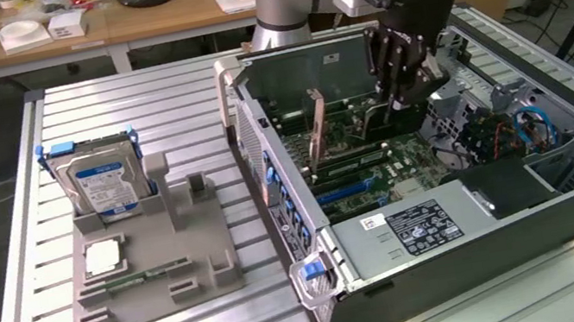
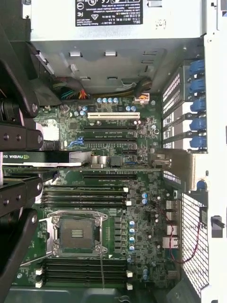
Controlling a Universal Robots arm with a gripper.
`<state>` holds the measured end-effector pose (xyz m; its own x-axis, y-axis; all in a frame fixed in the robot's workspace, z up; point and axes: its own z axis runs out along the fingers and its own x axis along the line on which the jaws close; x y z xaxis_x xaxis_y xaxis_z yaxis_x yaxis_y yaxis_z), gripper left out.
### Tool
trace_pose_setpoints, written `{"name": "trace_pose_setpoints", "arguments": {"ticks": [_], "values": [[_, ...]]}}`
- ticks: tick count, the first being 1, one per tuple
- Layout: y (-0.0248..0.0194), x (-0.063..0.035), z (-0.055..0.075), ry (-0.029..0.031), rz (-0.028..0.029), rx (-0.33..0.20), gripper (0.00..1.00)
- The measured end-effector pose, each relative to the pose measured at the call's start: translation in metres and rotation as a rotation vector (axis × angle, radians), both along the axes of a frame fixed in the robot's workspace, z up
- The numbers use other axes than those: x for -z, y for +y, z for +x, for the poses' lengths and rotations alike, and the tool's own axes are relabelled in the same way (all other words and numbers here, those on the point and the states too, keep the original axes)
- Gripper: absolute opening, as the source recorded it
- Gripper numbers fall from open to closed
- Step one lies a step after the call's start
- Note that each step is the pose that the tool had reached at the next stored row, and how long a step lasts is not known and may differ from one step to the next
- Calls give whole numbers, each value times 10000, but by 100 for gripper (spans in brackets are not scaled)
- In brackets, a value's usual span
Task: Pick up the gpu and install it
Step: 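Insert the gpu into the slot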
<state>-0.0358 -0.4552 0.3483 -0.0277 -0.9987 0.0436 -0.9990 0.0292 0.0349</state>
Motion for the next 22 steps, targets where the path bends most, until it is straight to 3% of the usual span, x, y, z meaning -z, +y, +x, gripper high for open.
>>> {"name": "trace_pose_setpoints", "arguments": {"ticks": [8, 22], "values": [[0, 16, 0, 0, -6, 0, 26], [0, 52, 0, 0, -66, -1, 26]]}}
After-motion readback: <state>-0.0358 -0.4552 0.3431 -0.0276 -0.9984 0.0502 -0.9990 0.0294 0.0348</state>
